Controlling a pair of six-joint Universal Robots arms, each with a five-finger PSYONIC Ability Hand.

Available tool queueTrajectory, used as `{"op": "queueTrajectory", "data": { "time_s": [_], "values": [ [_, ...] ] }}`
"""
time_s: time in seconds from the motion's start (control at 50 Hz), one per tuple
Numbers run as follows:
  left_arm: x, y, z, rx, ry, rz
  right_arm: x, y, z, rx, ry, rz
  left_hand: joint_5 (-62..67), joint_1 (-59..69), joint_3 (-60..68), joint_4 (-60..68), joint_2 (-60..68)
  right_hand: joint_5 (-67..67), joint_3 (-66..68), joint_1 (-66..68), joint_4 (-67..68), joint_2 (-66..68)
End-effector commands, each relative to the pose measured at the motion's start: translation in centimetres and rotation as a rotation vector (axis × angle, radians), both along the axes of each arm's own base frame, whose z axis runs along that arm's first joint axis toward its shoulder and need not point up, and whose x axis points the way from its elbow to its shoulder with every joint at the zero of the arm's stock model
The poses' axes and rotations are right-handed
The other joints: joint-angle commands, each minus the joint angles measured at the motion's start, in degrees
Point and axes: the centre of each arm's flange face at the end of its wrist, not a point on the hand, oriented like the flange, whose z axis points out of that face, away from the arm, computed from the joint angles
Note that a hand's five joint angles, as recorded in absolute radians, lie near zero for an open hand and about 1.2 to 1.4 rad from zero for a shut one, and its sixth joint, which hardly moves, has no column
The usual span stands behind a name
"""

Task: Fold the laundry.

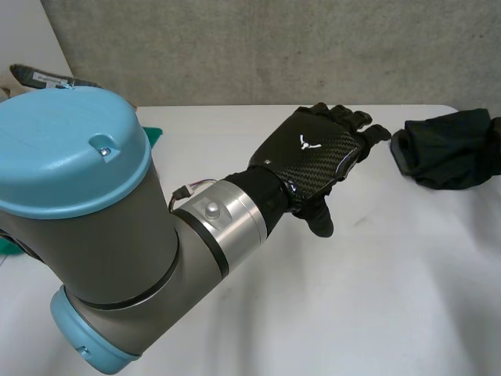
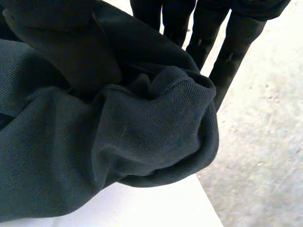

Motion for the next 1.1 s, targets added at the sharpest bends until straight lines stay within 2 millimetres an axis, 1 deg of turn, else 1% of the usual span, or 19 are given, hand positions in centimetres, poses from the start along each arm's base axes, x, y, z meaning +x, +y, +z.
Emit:
{"op": "queueTrajectory", "data": {
  "time_s": [0.02, 0.06, 0.12, 0.14, 0.36, 0.42, 0.52, 0.58, 0.64, 0.68, 0.74, 0.82, 0.84, 0.88, 0.9, 0.96, 0.98, 1.04, 1.1],
  "values": [
    [0.0, -0.1, -0.3, 0.01, -0.003, 0.001, -0.4, -0.1, -0.1, -0.009, 0.057, -0.011, -1.19, 0.29, -0.73, -0.61, -0.55, 15.83, 16.12, 17.15, 11.32, 13.43],
    [0.0, -0.1, -0.4, 0.012, -0.006, 0.001, -1.0, -0.2, -0.3, -0.005, 0.058, -0.014, -1.19, 0.29, -0.73, -0.61, -0.55, 15.83, 16.12, 17.15, 11.32, 13.43],
    [0.0, -0.1, -0.4, 0.013, -0.007, 0.001, -1.1, -0.2, -0.6, 0.002, 0.064, -0.013, -1.19, 0.29, -0.73, -0.61, -0.55, -44.81, -44.52, -43.49, -49.32, -47.2],
    [0.0, 0.0, -0.4, 0.013, -0.007, 0.0, -1.2, -0.2, -0.6, -0.002, 0.072, -0.02, -1.36, 0.12, -0.9, -0.78, -0.72, -54.17, -53.88, -52.85, -58.68, -56.57],
    [0.0, 0.0, 0.1, 0.005, 0.006, 0.004, -2.6, 0.0, 0.8, -0.012, 0.332, -0.165, -1.36, 0.12, -0.9, -0.78, -0.72, -54.17, -53.88, -52.85, -58.68, -56.57],
    [0.1, 0.1, 0.4, 0.002, 0.014, 0.006, -2.5, 0.4, 3.7, -0.1, 0.373, -0.186, -1.36, 0.12, -0.9, -0.78, -0.72, -54.17, -53.88, -52.85, -58.68, -56.57],
    [0.3, -0.3, 1.0, -0.01, 0.028, 0.029, -1.6, 3.0, 9.9, -0.329, 0.391, -0.198, -1.19, 0.29, -0.73, -0.61, -0.55, -54.17, -53.88, -52.85, -58.68, -56.57],
    [0.8, -1.3, 1.7, -0.026, 0.045, 0.085, -0.1, 4.6, 11.7, -0.404, 0.397, -0.165, -1.02, 0.46, -0.56, -0.44, -0.38, -54.17, -53.88, -52.85, -58.68, -56.57],
    [2.1, -3.6, 2.7, -0.051, 0.068, 0.203, 4.0, 7.3, 12.1, -0.425, 0.382, -0.027, -0.52, 0.96, -0.06, 0.06, 0.12, -54.17, -53.88, -52.85, -58.68, -56.57],
    [3.5, -6.1, 3.4, -0.076, 0.089, 0.316, 6.3, 9.4, 11.1, -0.386, 0.366, 0.088, -0.52, 0.97, -0.06, 0.06, 0.12, -54.17, -53.88, -52.85, -58.68, -56.57],
    [5.4, -9.1, 4.1, -0.106, 0.113, 0.45, 8.2, 11.8, 9.7, -0.339, 0.345, 0.217, -0.52, 0.97, -0.06, 0.06, 0.12, -54.17, -53.88, -52.85, -58.68, -56.57],
    [9.4, -14.6, 4.2, -0.157, 0.101, 0.642, 10.9, 16.6, 9.6, -0.308, 0.33, 0.438, -0.69, 0.8, -0.23, -0.11, -0.05, -54.17, -53.88, -52.85, -58.68, -56.57],
    [11.3, -17.0, 3.7, -0.181, 0.063, 0.712, 11.8, 18.6, 9.5, -0.282, 0.322, 0.523, -0.52, 0.96, -0.06, 0.06, 0.12, -54.17, -53.88, -52.85, -58.68, -56.57],
    [13.2, -19.5, 2.8, -0.204, 0.01, 0.781, 12.6, 20.6, 9.6, -0.249, 0.312, 0.59, -0.68, 0.8, -0.22, -0.1, -0.05, -54.17, -53.88, -52.85, -58.68, -56.57],
    [15.2, -22.1, 1.5, -0.228, -0.056, 0.849, 13.2, 22.4, 9.1, -0.198, 0.293, 0.646, -0.52, 0.96, -0.06, 0.06, 0.12, -54.17, -53.88, -52.85, -58.68, -56.57],
    [17.7, -25.5, -0.1, -0.269, -0.144, 0.924, 13.6, 24.8, 8.3, -0.099, 0.271, 0.688, -0.85, 0.63, -0.39, -0.27, -0.21, -54.17, -53.88, -52.85, -58.68, -56.57],
    [19.5, -27.9, -1.7, -0.295, -0.212, 0.965, 13.7, 25.3, 8.0, -0.076, 0.27, 0.698, -0.69, 0.79, -0.23, -0.11, -0.05, -54.17, -53.88, -52.85, -58.68, -56.57],
    [22.1, -31.6, -4.6, -0.333, -0.326, 0.984, 14.4, 27.0, 6.7, -0.012, 0.293, 0.74, -0.19, 1.3, 0.27, 0.39, 0.45, -54.17, -53.88, -52.85, -58.68, -56.57],
    [23.5, -33.7, -7.0, -0.347, -0.386, 0.954, 14.9, 28.0, 5.8, 0.01, 0.333, 0.766, 0.99, 2.47, 1.45, 1.57, 1.63, -54.17, -53.88, -52.85, -58.68, -56.57]
  ]
}}
